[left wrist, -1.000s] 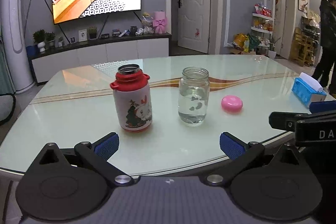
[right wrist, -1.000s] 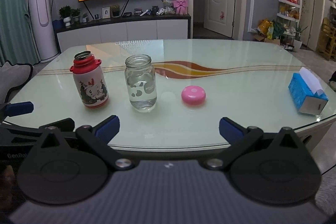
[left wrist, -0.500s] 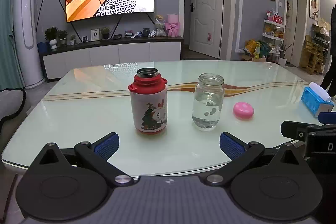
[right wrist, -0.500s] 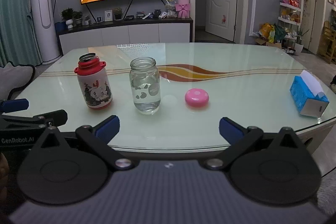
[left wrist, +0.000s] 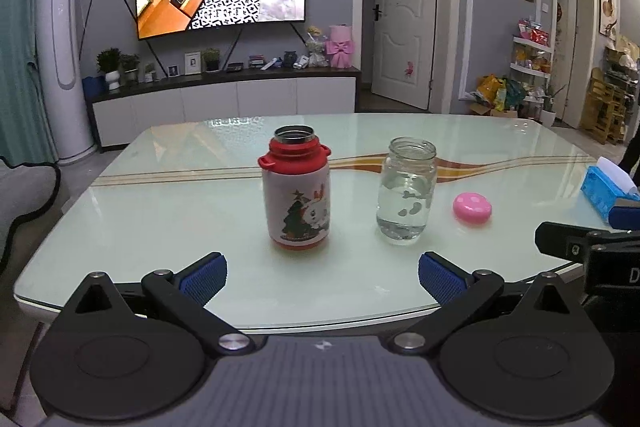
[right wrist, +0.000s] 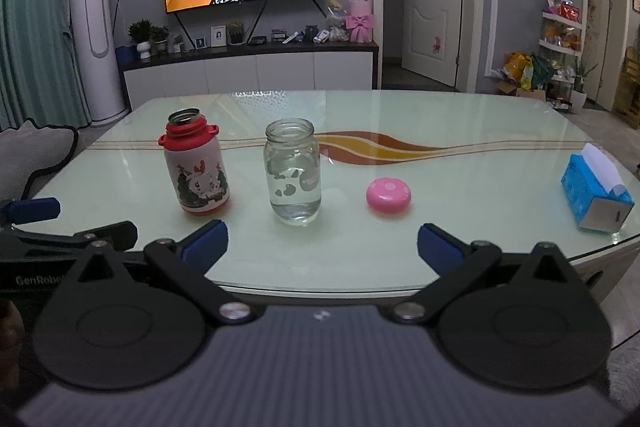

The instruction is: Unscrew bottle cap and pour

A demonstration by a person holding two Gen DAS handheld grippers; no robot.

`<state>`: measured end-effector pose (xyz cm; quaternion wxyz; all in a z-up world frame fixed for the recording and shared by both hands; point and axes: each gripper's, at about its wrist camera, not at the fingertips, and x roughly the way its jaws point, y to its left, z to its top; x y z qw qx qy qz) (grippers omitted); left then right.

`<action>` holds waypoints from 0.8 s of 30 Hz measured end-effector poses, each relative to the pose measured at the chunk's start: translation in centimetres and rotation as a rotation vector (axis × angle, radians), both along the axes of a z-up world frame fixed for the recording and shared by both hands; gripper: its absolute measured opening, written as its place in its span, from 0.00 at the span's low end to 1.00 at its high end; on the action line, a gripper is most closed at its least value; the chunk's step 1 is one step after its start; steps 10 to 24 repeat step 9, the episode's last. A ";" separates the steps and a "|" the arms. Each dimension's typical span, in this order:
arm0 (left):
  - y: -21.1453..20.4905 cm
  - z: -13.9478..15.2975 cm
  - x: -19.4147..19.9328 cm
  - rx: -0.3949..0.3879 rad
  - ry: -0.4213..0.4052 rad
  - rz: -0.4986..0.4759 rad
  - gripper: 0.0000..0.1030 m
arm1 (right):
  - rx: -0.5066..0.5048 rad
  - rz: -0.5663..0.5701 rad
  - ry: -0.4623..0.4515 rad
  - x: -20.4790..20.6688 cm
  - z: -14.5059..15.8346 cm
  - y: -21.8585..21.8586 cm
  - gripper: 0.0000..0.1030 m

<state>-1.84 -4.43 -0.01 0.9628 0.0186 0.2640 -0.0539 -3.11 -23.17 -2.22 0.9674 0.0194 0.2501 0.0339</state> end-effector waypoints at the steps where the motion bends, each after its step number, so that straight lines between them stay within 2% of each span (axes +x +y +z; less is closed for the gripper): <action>1: 0.0 0.0 -0.1 0.001 0.001 0.003 1.00 | 0.001 0.002 0.001 0.0 0.0 0.1 1.00; 24: 0.0 0.2 -0.5 0.006 0.009 0.023 1.00 | -0.001 0.015 0.000 -0.2 0.0 0.5 1.00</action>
